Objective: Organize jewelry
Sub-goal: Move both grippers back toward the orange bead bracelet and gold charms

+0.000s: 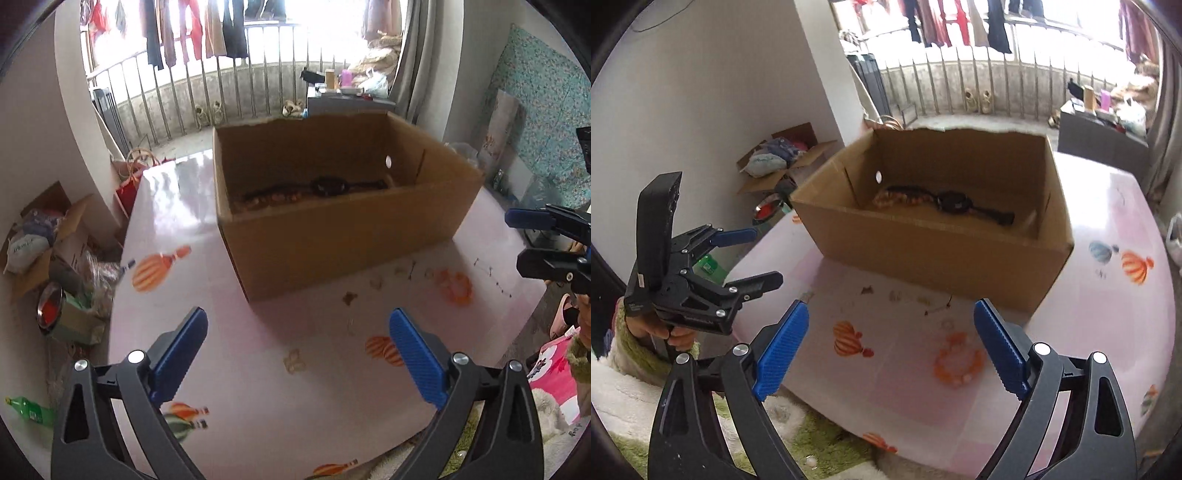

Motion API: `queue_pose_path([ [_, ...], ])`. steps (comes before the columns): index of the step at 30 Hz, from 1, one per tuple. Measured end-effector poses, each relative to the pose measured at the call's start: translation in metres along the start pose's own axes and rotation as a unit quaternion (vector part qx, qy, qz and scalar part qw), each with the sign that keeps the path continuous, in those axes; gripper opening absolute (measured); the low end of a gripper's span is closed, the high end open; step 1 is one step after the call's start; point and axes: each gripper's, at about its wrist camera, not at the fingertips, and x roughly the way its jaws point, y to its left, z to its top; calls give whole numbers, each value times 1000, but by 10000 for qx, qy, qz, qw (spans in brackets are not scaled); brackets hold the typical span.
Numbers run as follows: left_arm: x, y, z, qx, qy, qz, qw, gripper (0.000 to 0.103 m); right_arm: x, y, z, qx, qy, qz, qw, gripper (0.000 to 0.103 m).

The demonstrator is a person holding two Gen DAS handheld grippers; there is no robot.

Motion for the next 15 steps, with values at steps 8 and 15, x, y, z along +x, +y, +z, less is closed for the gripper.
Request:
queue_pose_path([
  [8, 47, -37, -35, 282, 578, 346, 9973, 97, 57, 4, -54, 709, 849, -940, 9894, 87],
  [15, 56, -38, -45, 207, 713, 287, 9968, 98, 73, 22, -56, 296, 889, -1531, 9838, 88],
])
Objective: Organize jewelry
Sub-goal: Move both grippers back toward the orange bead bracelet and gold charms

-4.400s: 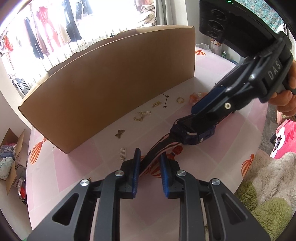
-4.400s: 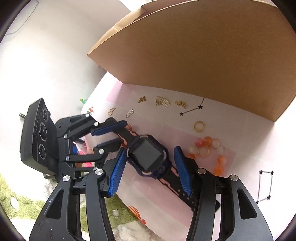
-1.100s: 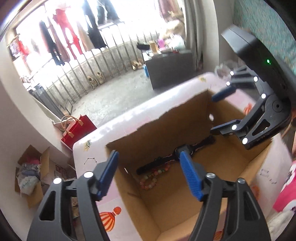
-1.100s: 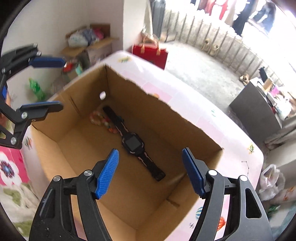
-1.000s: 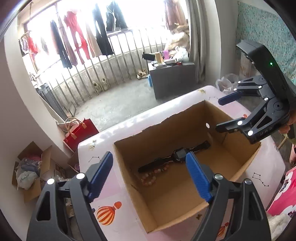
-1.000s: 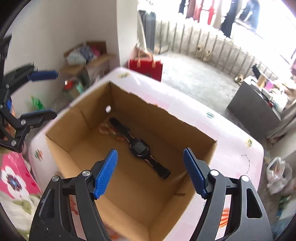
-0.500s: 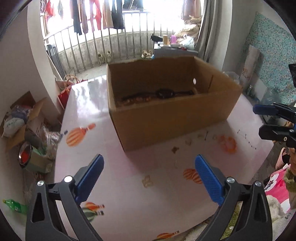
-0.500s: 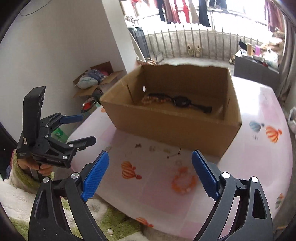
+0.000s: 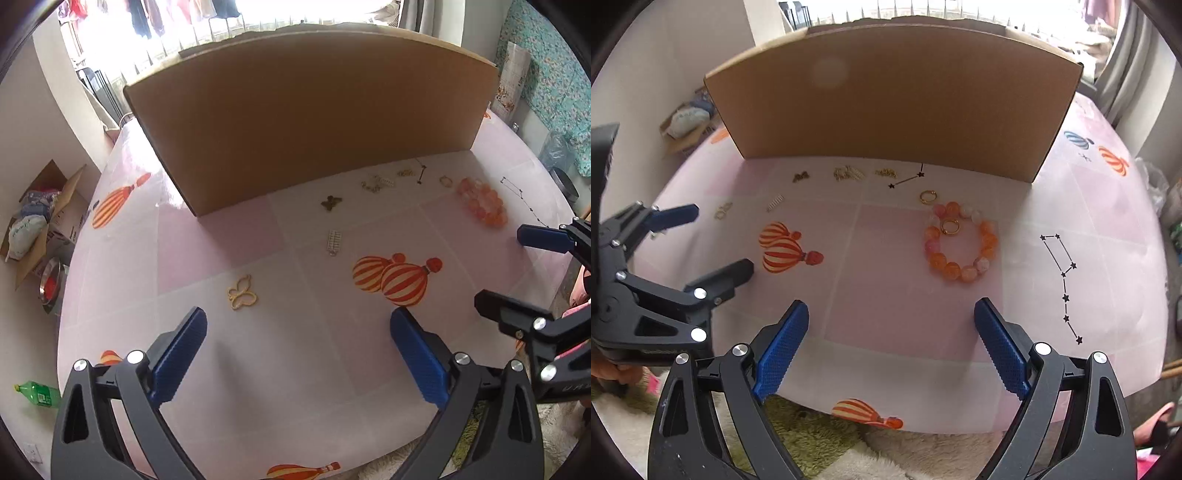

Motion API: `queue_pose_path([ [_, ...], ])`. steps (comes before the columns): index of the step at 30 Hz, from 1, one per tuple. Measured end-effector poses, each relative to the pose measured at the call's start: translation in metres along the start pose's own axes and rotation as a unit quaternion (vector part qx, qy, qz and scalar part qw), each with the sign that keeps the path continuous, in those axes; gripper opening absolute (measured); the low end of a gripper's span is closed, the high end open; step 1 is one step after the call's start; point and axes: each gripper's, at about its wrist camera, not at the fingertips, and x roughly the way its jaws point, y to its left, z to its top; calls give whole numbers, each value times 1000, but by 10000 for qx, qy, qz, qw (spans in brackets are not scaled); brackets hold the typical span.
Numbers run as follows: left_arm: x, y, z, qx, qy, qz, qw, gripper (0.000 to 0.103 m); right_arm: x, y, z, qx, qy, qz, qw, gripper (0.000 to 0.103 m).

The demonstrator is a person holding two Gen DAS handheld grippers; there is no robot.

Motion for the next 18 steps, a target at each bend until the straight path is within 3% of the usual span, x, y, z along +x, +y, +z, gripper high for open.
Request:
queue_pose_path([
  [5, 2, 6, -1, -222, 70, -188, 9996, 98, 3, 12, 2, -87, -47, -164, 9998, 95],
  [18, 4, 4, 5, -275, 189, -205, 9992, 99, 16, 10, -8, -37, -59, -123, 9999, 95],
])
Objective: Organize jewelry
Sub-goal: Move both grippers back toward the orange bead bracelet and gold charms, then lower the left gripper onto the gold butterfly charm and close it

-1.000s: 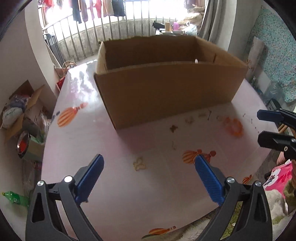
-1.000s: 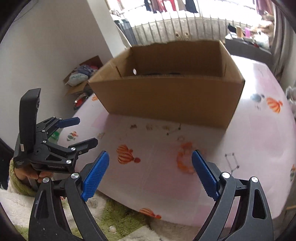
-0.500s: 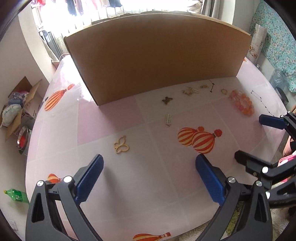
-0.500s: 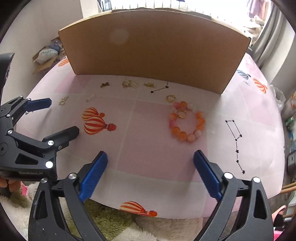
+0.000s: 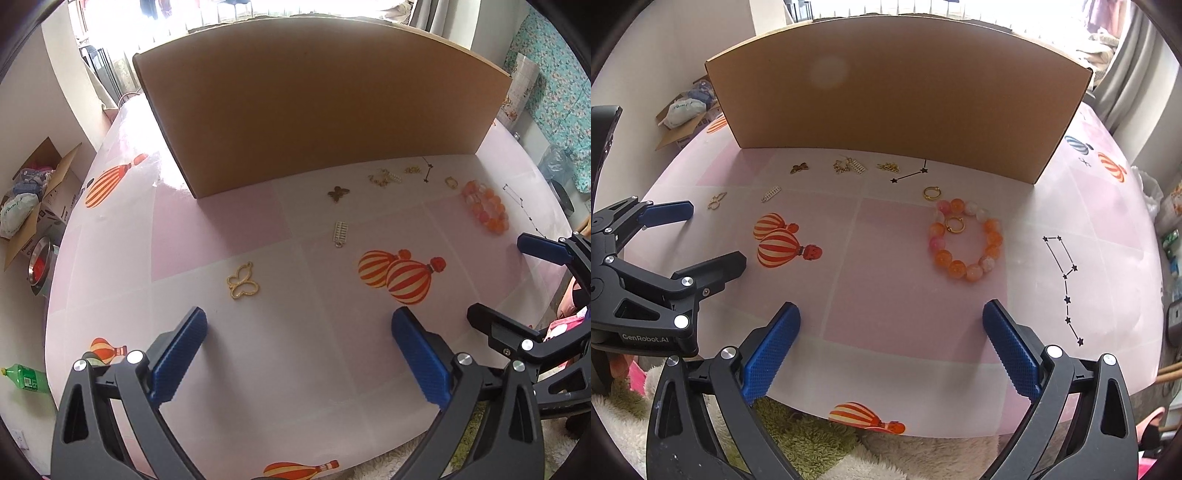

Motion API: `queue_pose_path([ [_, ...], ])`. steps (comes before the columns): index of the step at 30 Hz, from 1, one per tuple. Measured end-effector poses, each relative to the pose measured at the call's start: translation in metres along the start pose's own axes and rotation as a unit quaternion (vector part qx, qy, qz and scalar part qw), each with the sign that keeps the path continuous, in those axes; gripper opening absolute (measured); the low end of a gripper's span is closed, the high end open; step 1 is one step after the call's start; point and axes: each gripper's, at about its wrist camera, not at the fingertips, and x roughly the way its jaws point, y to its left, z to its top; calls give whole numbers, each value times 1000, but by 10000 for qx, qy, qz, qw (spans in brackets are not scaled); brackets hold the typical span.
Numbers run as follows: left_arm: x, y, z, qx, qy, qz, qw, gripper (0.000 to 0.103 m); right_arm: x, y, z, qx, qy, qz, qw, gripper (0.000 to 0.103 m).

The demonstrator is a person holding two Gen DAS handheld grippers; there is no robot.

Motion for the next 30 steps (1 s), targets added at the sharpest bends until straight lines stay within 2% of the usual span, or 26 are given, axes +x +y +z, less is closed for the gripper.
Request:
queue_pose_path([
  [11, 3, 14, -6, -15, -107, -54, 9999, 99, -4, -3, -1, 24, -164, -19, 9999, 95],
  [18, 0, 17, -11, 26, -284, -71, 9996, 99, -37, -19, -7, 221, -993, 10, 9948, 95],
  [20, -9, 20, -17, -41, -510, -28, 9987, 99, -43, -24, -9, 258, -1134, 131, 9931, 95],
  [24, -35, 26, -30, -122, -1066, -25, 9942, 99, -43, -30, -8, 362, -1120, 527, 9916, 95],
  [28, -49, 35, -40, -272, -1299, 12, 9911, 97, -38, -32, -1, 419, -1070, 1032, 9880, 94],
  [30, -53, 39, -40, -317, -1399, 18, 9897, 92, -37, -25, 2, 378, -1089, 1178, 9863, 92],
])
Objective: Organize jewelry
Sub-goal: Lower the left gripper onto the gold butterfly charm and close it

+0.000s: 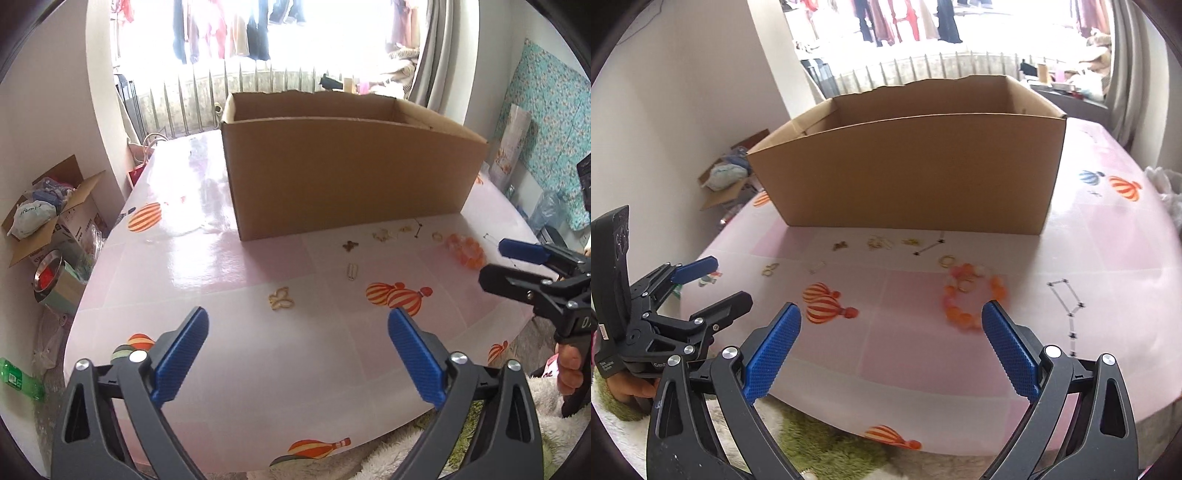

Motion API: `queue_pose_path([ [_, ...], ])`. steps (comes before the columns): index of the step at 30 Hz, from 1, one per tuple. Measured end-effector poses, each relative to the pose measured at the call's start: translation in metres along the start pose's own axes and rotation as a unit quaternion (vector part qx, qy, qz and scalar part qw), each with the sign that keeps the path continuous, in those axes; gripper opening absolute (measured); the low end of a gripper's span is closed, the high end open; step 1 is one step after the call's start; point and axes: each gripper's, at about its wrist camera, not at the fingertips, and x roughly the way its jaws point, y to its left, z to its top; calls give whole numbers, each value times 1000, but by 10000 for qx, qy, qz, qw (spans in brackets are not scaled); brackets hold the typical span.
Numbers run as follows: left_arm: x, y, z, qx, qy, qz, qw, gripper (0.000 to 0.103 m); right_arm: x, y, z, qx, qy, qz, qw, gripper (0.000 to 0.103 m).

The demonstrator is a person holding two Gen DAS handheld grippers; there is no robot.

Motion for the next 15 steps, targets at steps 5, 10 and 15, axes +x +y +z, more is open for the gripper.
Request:
queue_pose_path([
  [5, 2, -4, 13, 201, -141, 138, 9996, 79, 11, 6, 5, -151, 95, 284, 9994, 76],
  [10, 22, -2, 17, 452, 98, 59, 9989, 56, 25, 9, 9, -235, 281, 453, 9983, 71],
  [15, 39, 5, 19, 555, 427, -95, 9975, 44, 31, 11, 12, -286, 376, 545, 9974, 69],
])
